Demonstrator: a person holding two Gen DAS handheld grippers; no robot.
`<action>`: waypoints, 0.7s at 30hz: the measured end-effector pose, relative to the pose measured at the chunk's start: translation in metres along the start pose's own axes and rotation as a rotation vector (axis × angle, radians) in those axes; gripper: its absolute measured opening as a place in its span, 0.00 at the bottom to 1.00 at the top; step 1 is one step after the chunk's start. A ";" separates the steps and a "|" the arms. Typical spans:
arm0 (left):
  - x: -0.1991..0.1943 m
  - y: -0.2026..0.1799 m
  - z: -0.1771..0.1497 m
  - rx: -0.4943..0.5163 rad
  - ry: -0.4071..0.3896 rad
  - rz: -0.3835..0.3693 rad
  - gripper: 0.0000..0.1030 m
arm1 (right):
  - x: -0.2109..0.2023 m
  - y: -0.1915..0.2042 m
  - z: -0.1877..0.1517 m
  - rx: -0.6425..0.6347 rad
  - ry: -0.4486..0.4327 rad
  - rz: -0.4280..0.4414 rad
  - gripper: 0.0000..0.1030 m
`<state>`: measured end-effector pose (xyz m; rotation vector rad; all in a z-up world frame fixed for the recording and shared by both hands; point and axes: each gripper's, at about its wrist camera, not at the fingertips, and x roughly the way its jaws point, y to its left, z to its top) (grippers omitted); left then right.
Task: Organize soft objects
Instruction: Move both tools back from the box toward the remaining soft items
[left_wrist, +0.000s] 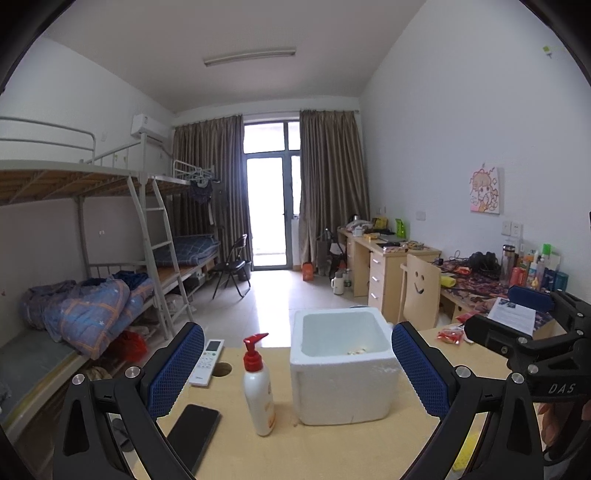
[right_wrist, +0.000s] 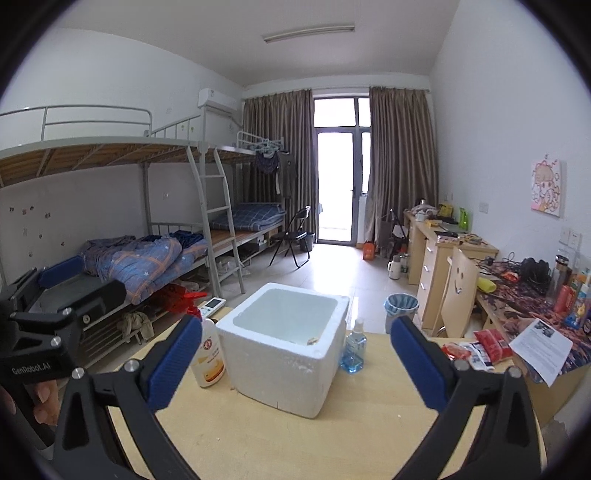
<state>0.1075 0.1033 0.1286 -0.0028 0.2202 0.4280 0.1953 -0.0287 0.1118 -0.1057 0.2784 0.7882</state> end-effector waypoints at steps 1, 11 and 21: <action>-0.005 -0.002 -0.002 0.001 -0.002 -0.005 0.99 | -0.006 -0.001 -0.002 0.003 -0.004 0.001 1.00; -0.049 -0.012 -0.011 0.020 -0.039 -0.031 0.99 | -0.045 -0.007 -0.015 0.031 -0.049 -0.018 1.00; -0.072 -0.016 -0.022 0.020 -0.051 -0.057 0.99 | -0.078 -0.003 -0.032 0.033 -0.096 -0.034 1.00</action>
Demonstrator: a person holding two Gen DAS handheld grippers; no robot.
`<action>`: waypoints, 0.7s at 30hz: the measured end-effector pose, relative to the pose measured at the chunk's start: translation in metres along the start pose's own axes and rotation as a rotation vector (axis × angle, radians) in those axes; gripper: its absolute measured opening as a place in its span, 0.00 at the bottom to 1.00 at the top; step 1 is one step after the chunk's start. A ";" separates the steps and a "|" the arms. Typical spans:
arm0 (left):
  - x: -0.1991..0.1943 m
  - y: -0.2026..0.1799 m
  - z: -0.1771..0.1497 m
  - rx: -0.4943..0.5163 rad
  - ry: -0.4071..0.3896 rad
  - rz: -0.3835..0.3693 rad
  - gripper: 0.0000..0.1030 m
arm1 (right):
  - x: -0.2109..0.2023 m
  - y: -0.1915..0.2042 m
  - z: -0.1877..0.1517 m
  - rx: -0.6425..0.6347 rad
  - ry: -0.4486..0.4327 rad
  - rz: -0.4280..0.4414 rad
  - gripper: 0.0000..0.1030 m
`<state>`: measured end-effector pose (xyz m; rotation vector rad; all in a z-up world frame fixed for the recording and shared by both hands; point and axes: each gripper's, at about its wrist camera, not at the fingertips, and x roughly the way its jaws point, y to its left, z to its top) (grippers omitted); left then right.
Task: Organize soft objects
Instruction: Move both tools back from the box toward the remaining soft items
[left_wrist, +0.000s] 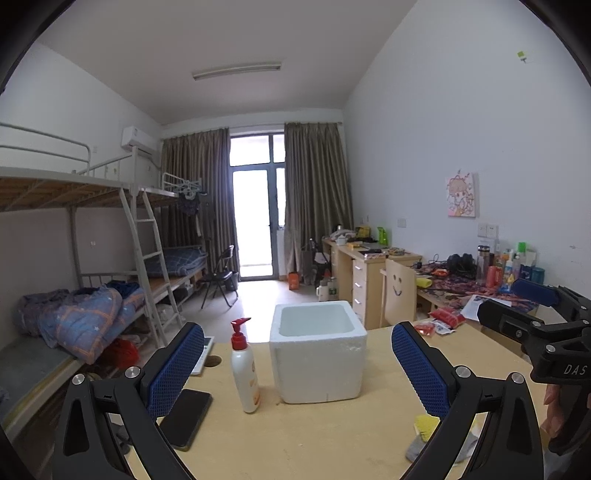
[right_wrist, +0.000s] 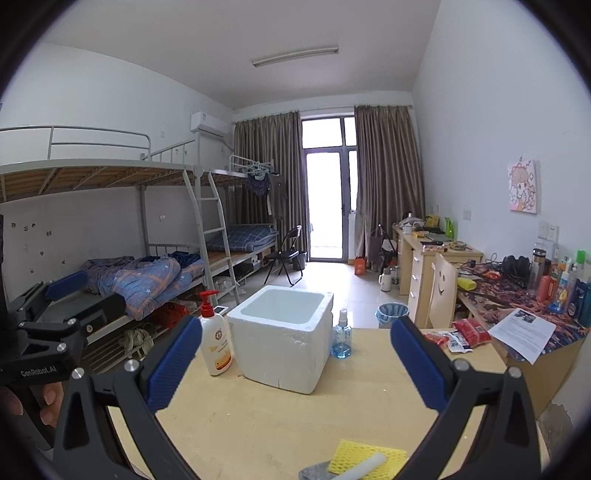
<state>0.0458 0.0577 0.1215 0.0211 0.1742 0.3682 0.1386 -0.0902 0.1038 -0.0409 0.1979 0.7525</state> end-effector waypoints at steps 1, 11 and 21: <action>-0.004 -0.001 -0.002 0.001 -0.004 -0.003 0.99 | -0.003 0.000 -0.001 0.001 -0.003 -0.001 1.00; -0.028 -0.009 -0.025 -0.002 -0.041 -0.031 0.99 | -0.033 0.004 -0.027 -0.014 -0.047 -0.025 1.00; -0.046 -0.013 -0.073 -0.026 -0.061 -0.051 0.99 | -0.054 -0.003 -0.064 0.023 -0.083 -0.052 1.00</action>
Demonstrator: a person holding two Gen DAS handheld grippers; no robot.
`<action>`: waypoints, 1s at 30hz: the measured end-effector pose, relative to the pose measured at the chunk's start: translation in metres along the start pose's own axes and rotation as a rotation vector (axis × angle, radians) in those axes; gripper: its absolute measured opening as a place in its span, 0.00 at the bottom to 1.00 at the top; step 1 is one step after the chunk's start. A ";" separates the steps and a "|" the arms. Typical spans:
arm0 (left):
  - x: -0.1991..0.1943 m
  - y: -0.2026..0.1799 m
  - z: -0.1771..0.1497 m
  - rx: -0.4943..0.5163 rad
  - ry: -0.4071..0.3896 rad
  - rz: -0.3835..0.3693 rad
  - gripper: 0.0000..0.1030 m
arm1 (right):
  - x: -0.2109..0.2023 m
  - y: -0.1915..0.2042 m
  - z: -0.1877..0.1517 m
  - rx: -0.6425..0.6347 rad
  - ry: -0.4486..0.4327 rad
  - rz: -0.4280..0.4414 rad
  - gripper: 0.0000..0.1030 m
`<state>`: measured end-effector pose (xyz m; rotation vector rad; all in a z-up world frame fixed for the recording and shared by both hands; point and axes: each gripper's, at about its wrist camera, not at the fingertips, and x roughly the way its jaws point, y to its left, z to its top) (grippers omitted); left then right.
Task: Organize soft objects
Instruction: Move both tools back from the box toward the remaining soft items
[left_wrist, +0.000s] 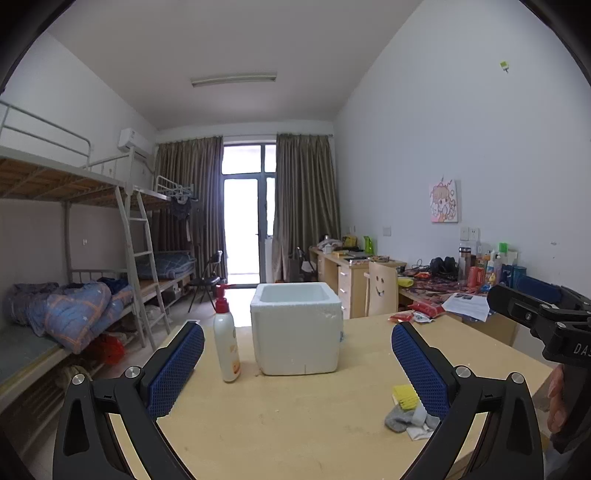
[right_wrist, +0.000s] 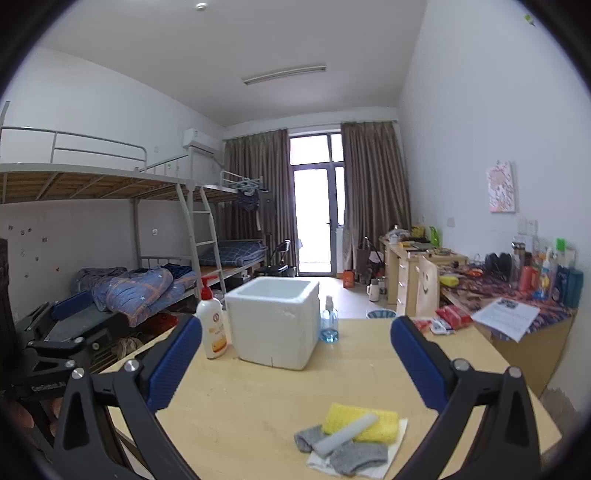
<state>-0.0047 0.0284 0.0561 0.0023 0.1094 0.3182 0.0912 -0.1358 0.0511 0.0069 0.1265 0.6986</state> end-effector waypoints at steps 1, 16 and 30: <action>-0.002 0.000 -0.004 -0.001 -0.006 0.007 0.99 | -0.001 -0.001 -0.004 0.005 -0.001 -0.004 1.00; -0.015 0.003 -0.058 -0.027 -0.013 0.042 0.99 | -0.023 -0.003 -0.046 0.011 -0.002 -0.032 1.00; -0.005 0.006 -0.077 -0.074 0.029 0.035 0.99 | -0.015 -0.001 -0.075 -0.003 0.032 -0.068 1.00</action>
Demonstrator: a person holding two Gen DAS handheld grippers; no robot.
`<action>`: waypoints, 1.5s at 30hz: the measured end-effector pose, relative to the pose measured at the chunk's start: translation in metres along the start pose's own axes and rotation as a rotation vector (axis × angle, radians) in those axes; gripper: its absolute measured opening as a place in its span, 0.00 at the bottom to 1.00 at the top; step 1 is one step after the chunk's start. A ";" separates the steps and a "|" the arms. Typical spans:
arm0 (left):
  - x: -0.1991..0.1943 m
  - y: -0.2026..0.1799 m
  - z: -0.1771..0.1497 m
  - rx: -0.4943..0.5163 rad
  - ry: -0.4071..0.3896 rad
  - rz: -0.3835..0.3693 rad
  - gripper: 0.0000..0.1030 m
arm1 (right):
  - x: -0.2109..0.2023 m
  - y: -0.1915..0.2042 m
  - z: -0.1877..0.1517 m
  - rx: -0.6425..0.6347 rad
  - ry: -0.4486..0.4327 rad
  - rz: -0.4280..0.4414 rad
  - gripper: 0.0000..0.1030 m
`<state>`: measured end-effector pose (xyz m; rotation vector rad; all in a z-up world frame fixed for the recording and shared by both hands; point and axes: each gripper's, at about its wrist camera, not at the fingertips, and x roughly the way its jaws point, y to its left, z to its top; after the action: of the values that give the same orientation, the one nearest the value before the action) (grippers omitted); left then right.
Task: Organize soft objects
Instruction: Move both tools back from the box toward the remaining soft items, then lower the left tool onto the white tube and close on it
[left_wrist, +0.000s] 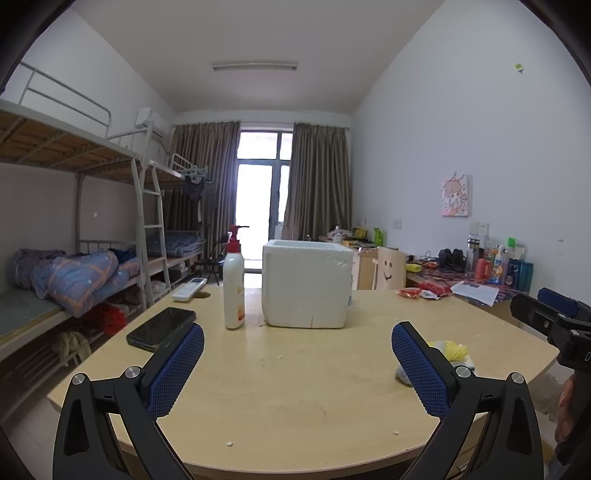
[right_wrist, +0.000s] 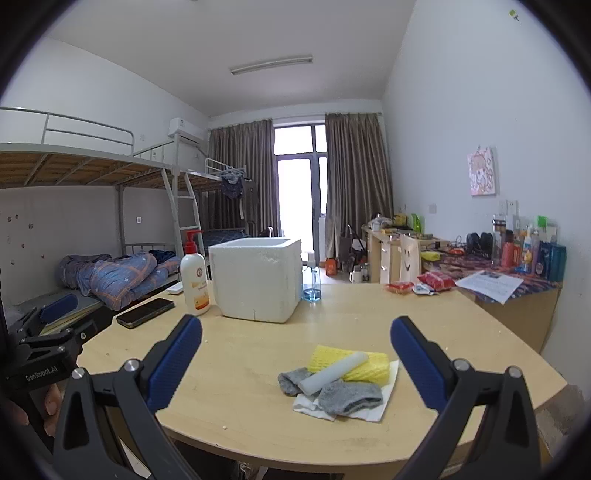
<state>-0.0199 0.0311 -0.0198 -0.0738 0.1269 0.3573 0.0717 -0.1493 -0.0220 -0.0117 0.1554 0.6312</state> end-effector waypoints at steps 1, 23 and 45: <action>0.002 -0.002 -0.002 0.003 0.001 0.008 0.99 | 0.002 -0.001 -0.001 0.004 0.006 0.000 1.00; 0.055 -0.028 -0.020 0.033 0.121 -0.077 0.99 | 0.034 -0.040 -0.026 0.046 0.136 -0.072 1.00; 0.109 -0.111 -0.030 0.109 0.269 -0.348 0.99 | 0.029 -0.102 -0.040 0.129 0.194 -0.193 1.00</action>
<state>0.1167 -0.0379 -0.0590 -0.0344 0.3936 -0.0089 0.1494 -0.2173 -0.0691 0.0359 0.3776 0.4255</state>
